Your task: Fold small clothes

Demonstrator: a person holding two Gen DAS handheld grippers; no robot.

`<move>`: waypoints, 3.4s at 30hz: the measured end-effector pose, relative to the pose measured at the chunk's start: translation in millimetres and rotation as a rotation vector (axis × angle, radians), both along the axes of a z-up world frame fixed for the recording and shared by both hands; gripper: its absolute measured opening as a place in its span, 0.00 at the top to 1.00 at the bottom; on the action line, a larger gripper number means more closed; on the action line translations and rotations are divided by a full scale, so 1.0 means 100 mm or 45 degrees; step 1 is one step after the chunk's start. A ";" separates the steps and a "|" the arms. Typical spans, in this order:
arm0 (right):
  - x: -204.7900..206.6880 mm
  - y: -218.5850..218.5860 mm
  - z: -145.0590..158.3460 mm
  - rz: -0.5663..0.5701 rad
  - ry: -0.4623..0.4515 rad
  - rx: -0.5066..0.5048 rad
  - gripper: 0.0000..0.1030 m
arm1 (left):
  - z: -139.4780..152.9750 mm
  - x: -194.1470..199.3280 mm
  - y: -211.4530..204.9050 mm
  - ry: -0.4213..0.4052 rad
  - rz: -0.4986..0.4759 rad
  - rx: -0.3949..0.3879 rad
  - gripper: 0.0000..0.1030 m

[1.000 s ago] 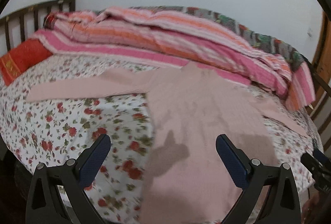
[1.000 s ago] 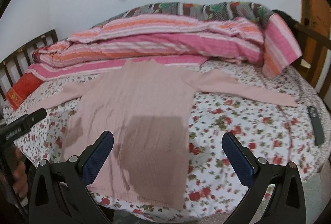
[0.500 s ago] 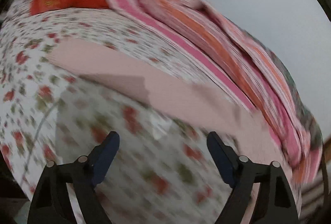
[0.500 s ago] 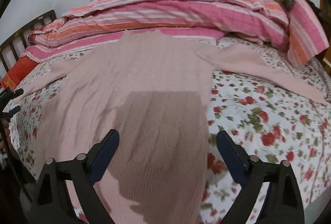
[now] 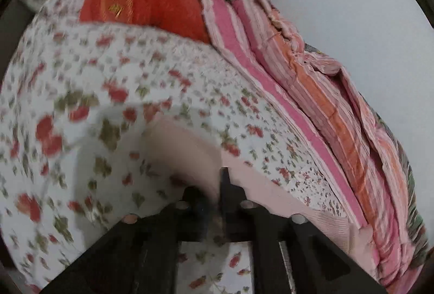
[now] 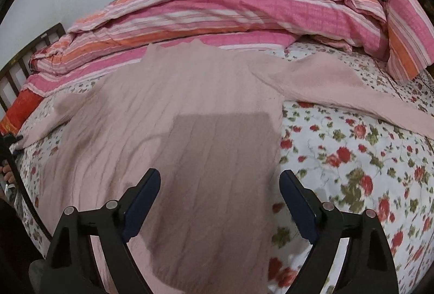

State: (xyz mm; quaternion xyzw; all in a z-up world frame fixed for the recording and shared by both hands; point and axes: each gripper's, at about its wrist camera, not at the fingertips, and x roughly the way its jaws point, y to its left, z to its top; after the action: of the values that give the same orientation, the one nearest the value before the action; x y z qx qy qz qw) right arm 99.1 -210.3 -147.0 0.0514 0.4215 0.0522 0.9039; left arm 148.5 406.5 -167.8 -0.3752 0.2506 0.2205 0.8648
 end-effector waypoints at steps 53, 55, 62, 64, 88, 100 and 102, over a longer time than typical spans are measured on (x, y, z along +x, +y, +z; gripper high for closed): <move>1.31 -0.51 -0.20 0.047 0.016 0.037 0.96 | 0.45 0.72 -2.90 0.197 -0.903 0.304 0.32; 1.21 -0.53 -0.08 0.048 -0.092 0.049 0.96 | 0.50 0.74 -3.06 0.138 -0.992 0.335 0.31; 1.27 -0.65 -0.27 0.008 0.066 0.024 0.92 | 0.08 0.95 -3.35 0.303 -0.980 0.473 0.30; 1.17 -0.75 -0.15 0.012 0.028 0.063 0.74 | 0.10 0.90 -3.39 0.288 -1.006 0.518 0.18; 0.29 -3.54 -0.32 -0.812 -0.015 0.185 0.69 | 0.06 0.90 -3.49 0.310 -1.008 0.604 0.12; 0.50 -3.01 0.51 -0.764 -0.196 -0.128 0.95 | 0.25 0.77 -3.11 0.126 -0.926 0.399 0.11; 0.60 -2.66 0.81 -0.707 -0.272 -0.203 0.95 | 0.29 0.73 -2.91 0.092 -0.865 0.327 0.11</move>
State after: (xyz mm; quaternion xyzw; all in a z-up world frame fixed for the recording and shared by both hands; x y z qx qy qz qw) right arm 159.3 -476.5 -66.1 0.0878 0.2968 -0.2249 0.9239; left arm 221.7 115.2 -139.2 -0.1510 0.3617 -0.0365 0.9193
